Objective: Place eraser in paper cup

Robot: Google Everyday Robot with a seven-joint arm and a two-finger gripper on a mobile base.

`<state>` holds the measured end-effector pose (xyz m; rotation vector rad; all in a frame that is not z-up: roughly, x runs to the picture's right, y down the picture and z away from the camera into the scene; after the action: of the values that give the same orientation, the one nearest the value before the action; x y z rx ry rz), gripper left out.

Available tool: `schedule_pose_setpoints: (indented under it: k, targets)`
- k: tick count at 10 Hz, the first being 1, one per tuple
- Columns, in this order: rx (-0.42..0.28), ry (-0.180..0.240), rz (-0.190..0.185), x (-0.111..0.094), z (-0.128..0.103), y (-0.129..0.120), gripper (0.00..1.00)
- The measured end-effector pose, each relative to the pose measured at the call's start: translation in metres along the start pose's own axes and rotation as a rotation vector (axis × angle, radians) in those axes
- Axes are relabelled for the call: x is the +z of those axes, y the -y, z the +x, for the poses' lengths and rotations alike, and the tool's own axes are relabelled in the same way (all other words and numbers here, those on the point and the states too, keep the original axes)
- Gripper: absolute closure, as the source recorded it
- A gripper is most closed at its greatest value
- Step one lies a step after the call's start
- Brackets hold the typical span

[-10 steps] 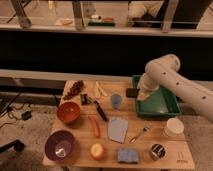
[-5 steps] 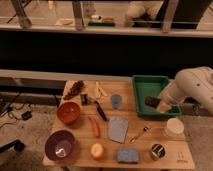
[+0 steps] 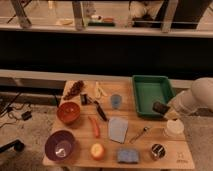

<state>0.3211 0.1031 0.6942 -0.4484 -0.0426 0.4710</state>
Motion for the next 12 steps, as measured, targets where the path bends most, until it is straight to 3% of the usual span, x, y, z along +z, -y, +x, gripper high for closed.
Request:
schedule_pose_setpoints:
  k: [4,5,8,12]
  targets:
    - [-0.034,-0.069,-0.037,-0.004,0.016,-0.015,0.94]
    - [-0.023,-0.081,-0.05,-0.005,0.03,-0.023,0.94]
    - [-0.027,-0.075,-0.074,0.001,0.038,-0.034,0.94]
    - [-0.028,-0.074,-0.074,0.001,0.038,-0.033,0.94]
